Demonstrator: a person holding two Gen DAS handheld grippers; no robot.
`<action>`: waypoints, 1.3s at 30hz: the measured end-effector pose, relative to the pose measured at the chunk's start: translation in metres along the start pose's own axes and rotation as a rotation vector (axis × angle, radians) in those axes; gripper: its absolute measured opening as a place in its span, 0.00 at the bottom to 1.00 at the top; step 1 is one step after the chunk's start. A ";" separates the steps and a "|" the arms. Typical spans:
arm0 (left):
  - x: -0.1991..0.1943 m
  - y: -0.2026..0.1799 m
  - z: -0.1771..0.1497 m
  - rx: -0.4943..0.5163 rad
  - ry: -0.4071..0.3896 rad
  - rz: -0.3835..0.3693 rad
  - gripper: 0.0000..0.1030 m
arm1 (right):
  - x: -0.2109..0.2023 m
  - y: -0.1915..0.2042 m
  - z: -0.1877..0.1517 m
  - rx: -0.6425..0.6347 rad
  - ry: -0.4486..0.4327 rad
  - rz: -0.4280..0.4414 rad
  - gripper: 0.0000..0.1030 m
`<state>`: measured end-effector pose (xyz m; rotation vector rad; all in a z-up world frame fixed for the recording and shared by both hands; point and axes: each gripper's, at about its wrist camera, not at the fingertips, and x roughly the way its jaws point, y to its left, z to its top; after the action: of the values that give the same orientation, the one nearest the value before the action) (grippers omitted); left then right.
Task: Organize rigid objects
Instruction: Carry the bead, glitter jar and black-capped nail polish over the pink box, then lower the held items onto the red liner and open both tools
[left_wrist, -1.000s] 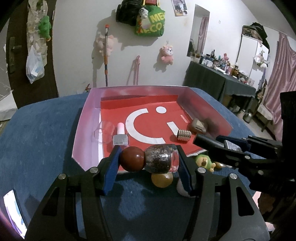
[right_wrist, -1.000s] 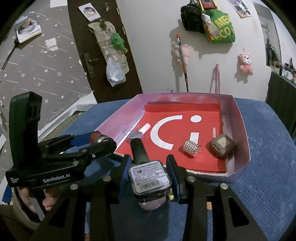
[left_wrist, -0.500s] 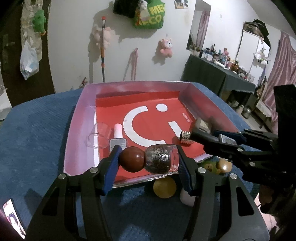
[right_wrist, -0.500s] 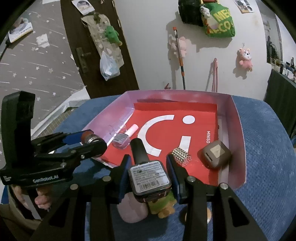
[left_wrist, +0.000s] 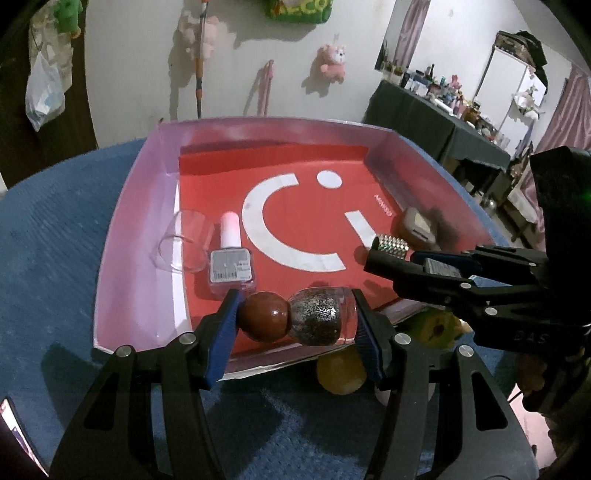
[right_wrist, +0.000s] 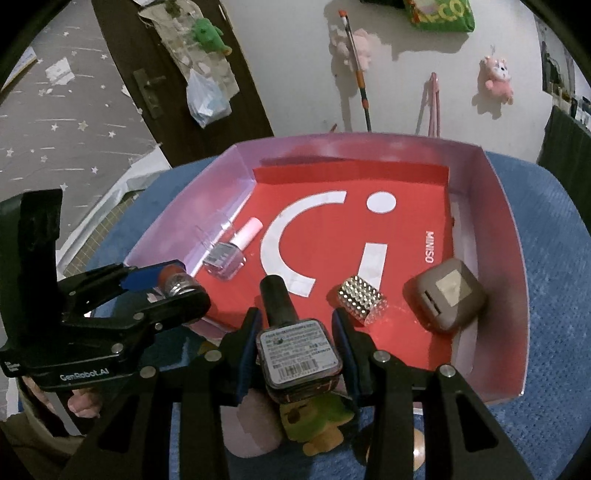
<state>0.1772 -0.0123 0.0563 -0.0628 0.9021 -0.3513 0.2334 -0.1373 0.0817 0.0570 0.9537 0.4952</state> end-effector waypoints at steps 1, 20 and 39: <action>0.003 0.001 0.000 -0.005 0.010 -0.004 0.54 | 0.002 -0.001 0.000 0.004 0.009 -0.001 0.41; 0.030 0.016 0.000 -0.043 0.065 0.036 0.54 | 0.029 -0.009 0.005 0.040 0.072 -0.038 0.41; 0.040 0.017 0.007 -0.032 0.027 0.132 0.54 | 0.038 -0.016 0.011 0.009 -0.068 -0.251 0.40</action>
<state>0.2103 -0.0104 0.0270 -0.0276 0.9333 -0.2158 0.2667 -0.1333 0.0546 -0.0372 0.8823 0.2559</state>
